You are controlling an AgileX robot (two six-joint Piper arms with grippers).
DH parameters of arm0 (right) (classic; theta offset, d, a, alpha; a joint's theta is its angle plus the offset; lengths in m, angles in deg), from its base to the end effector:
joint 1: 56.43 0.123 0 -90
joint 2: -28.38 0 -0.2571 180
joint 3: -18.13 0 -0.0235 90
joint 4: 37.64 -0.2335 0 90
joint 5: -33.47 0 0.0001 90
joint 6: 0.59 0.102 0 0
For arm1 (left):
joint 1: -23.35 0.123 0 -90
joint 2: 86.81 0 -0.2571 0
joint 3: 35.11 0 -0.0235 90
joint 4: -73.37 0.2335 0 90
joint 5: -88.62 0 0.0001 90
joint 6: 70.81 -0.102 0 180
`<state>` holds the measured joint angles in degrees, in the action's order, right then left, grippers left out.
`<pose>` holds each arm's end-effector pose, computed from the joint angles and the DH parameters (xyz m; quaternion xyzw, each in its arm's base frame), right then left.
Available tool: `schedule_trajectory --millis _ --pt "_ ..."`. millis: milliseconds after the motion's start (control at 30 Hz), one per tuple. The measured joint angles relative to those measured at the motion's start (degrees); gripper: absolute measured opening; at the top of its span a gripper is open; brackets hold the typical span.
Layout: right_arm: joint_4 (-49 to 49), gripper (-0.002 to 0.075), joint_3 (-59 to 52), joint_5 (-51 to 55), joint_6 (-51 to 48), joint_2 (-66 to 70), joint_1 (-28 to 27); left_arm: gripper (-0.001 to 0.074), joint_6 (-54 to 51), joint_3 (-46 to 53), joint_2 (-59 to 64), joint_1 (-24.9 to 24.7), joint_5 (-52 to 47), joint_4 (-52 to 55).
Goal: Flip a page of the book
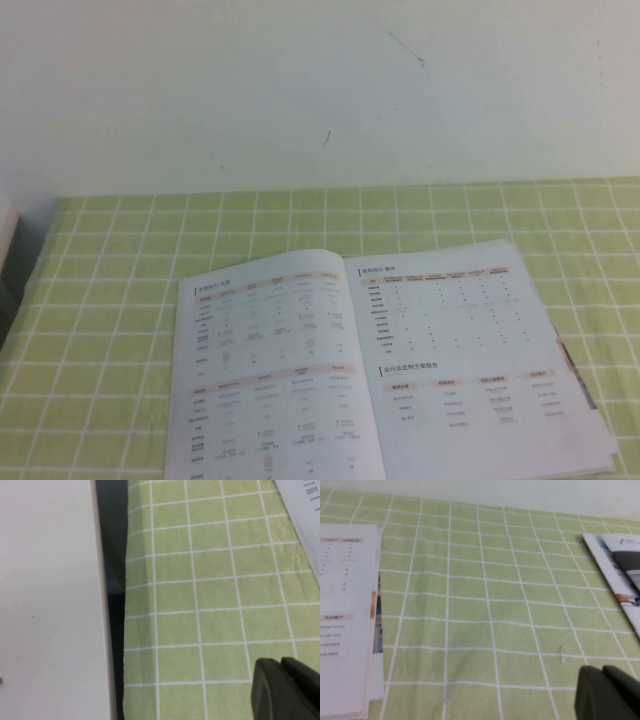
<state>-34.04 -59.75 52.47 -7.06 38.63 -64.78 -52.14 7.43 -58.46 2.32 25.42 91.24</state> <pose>0.0759 -0.0133 0.1698 -0.0046 0.8043 -0.1022 0.5853 0.0646 0.0051 0.2768 0.0291 0.9092 0.0149 0.4150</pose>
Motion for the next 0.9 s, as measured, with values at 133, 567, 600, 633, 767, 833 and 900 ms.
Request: schedule_trajectory --millis 133,567,600,633,767,833,900 --pt "0.0 -0.0003 0.0 0.04 0.0 0.0 0.0 -0.0004 -0.27 4.93 -4.9 4.7 3.51 -0.83" --pt "0.04 -0.0003 0.0 0.13 0.0 0.0 0.0 -0.0004 -9.73 22.68 -20.34 22.57 37.62 -9.23" --pt "0.04 -0.0003 0.0 0.13 0.0 0.0 0.0 -0.0004 -9.88 24.87 -20.42 23.29 40.51 -10.45" --pt "0.04 -0.0003 0.0 0.13 0.0 0.0 0.0 -0.0004 -9.88 27.02 -20.42 23.92 43.22 -12.02" --pt "0.13 -0.0003 0.0 0.13 0.0 0.0 0.0 -0.0004 -10.01 34.15 -20.42 24.95 50.89 -17.36" --pt "0.13 -0.0003 0.0 0.17 0.0 0.0 0.0 -0.0004 -10.05 35.11 -20.42 25.12 51.18 -18.66" --pt "0.13 -0.0003 0.0 0.17 0.0 0.0 0.0 -0.0004 -10.05 35.11 -20.46 25.21 49.8 -19.2"
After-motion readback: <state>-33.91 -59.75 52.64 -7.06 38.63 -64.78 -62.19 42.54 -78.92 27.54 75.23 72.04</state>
